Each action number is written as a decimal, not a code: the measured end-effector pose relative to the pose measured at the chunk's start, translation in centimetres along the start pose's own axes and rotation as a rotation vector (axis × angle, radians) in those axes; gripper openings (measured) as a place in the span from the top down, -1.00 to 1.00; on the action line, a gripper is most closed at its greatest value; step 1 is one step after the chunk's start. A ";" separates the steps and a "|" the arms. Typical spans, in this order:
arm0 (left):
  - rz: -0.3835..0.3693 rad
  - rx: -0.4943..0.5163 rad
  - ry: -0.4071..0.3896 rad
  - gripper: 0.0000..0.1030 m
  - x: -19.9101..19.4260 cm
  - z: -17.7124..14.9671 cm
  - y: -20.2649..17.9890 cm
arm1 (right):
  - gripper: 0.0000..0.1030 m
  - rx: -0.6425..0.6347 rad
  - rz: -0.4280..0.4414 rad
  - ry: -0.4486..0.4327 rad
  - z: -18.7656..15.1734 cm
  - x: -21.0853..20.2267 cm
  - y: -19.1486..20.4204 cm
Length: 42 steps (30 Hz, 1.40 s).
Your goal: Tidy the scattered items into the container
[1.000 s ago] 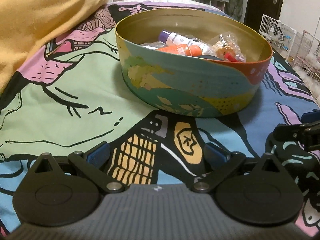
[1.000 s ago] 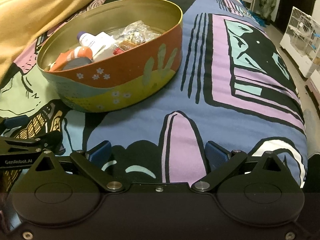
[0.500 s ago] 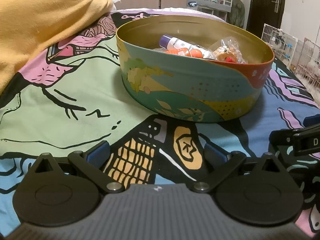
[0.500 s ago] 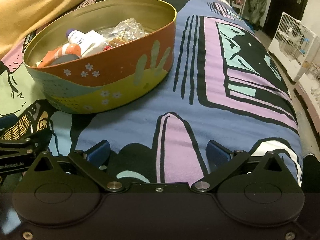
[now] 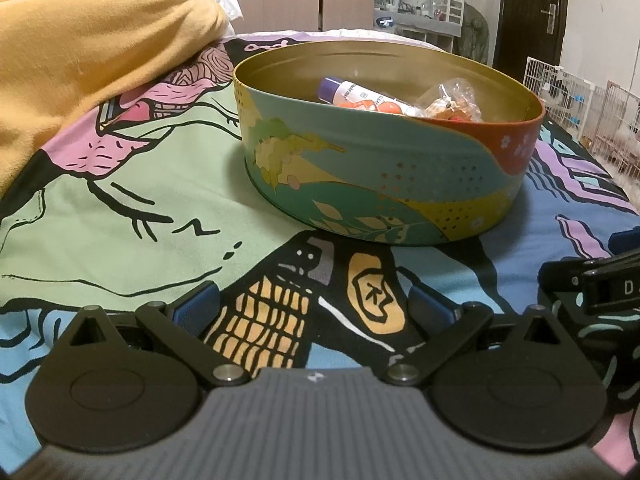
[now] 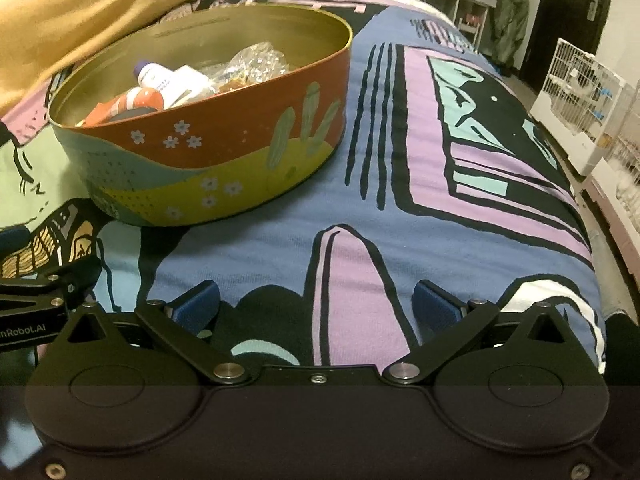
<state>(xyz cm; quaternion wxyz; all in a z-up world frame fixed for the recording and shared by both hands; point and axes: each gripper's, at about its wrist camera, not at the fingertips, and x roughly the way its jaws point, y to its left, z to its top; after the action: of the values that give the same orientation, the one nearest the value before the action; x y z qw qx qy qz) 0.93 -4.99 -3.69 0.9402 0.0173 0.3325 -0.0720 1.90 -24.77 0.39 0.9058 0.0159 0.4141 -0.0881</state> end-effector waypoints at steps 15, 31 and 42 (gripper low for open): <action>0.003 0.002 -0.009 -0.99 0.0 -0.2 -0.1 | -1.00 -0.008 -0.014 -0.059 -0.9 -0.2 0.2; 0.007 0.006 -0.014 -0.99 0.1 -0.2 -0.2 | -1.00 -0.013 -0.017 -0.097 -1.5 -0.3 0.4; 0.009 0.008 -0.018 -0.99 0.1 -0.2 -0.2 | -1.00 -0.014 -0.019 -0.100 -1.6 -0.3 0.4</action>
<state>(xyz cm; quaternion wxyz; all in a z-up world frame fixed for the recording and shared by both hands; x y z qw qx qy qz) 0.85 -5.14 -3.90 0.9434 0.0218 0.3237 -0.0693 0.57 -24.19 -0.44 0.9246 0.0014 0.3691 -0.0945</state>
